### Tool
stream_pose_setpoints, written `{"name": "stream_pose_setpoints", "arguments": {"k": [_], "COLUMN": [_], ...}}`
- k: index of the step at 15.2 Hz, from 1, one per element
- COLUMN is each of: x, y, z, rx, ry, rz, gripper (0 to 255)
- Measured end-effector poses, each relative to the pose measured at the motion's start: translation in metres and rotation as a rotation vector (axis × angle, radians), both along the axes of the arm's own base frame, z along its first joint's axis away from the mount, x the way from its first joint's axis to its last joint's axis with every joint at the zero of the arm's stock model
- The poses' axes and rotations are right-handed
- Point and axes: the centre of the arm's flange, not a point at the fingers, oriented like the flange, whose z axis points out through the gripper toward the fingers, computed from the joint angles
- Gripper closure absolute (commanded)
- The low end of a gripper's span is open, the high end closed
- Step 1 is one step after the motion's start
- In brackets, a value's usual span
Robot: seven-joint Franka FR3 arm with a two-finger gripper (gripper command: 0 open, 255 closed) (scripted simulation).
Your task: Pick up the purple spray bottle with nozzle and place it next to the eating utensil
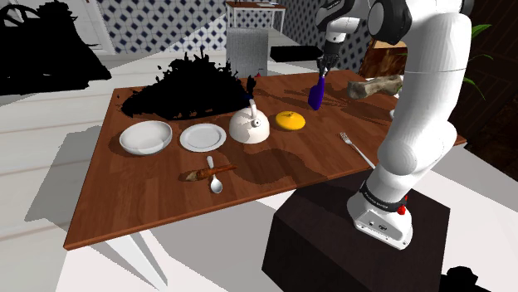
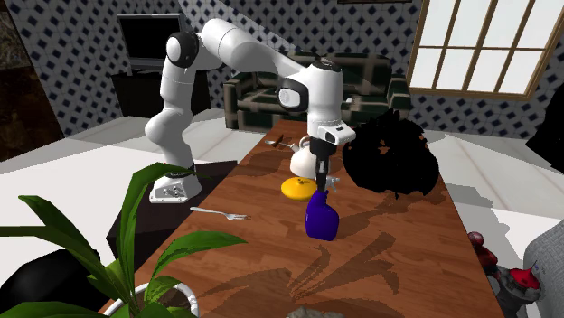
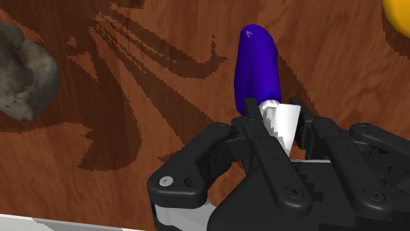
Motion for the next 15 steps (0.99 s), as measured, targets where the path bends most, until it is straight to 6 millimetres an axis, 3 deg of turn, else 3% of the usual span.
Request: {"name": "stream_pose_setpoints", "arguments": {"k": [6, 15], "x": [0.000, 0.000], "y": [0.000, 0.001], "z": [0.003, 0.048], "rx": [0.000, 0.000], "ry": [0.000, 0.000], "rz": [0.000, 0.000], "gripper": [255, 255]}}
